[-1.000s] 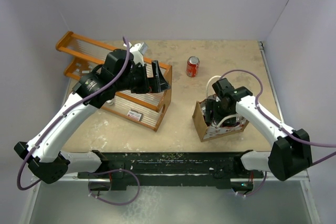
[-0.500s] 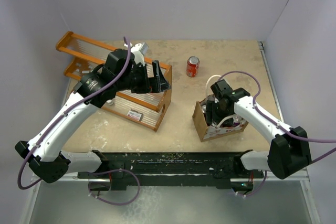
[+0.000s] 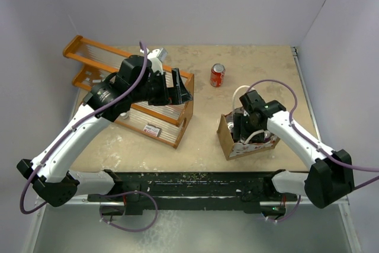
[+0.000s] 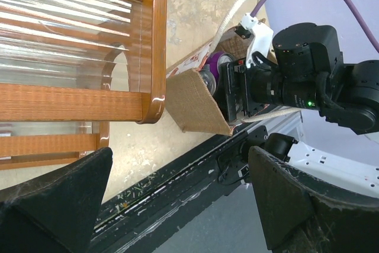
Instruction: Take the beverage out of the canvas bag
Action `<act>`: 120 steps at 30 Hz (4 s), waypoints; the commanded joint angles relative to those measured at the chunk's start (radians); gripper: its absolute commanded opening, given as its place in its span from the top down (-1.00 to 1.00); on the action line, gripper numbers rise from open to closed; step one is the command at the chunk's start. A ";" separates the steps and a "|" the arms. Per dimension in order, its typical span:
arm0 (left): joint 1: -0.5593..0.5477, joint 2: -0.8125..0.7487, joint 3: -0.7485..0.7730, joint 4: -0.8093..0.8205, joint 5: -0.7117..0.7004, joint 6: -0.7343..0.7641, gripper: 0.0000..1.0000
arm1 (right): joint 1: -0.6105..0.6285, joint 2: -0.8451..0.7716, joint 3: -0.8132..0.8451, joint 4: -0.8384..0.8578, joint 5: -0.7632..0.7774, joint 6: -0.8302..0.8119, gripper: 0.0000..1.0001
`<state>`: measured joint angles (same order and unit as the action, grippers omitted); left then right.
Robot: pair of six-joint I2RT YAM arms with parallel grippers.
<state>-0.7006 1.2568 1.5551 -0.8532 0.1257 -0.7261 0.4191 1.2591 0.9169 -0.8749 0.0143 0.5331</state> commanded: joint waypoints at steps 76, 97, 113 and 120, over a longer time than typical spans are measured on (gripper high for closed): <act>0.006 -0.094 0.007 0.011 0.000 -0.048 -0.98 | 0.004 -0.355 0.390 0.365 0.031 0.278 1.00; 0.007 0.066 0.377 -0.159 -0.383 0.374 -0.98 | -0.223 0.270 0.605 0.789 0.056 0.176 1.00; 0.006 0.068 0.363 -0.185 -0.445 0.450 -0.98 | -0.276 0.585 0.847 0.468 0.244 -0.040 1.00; 0.006 0.166 0.433 -0.205 -0.380 0.454 -0.98 | -0.265 0.744 0.964 0.346 0.209 -0.024 1.00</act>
<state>-0.7006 1.3800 1.9438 -1.0706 -0.2935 -0.2932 0.1406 1.9682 1.7676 -0.4862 0.2192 0.5121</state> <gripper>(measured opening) 0.992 0.694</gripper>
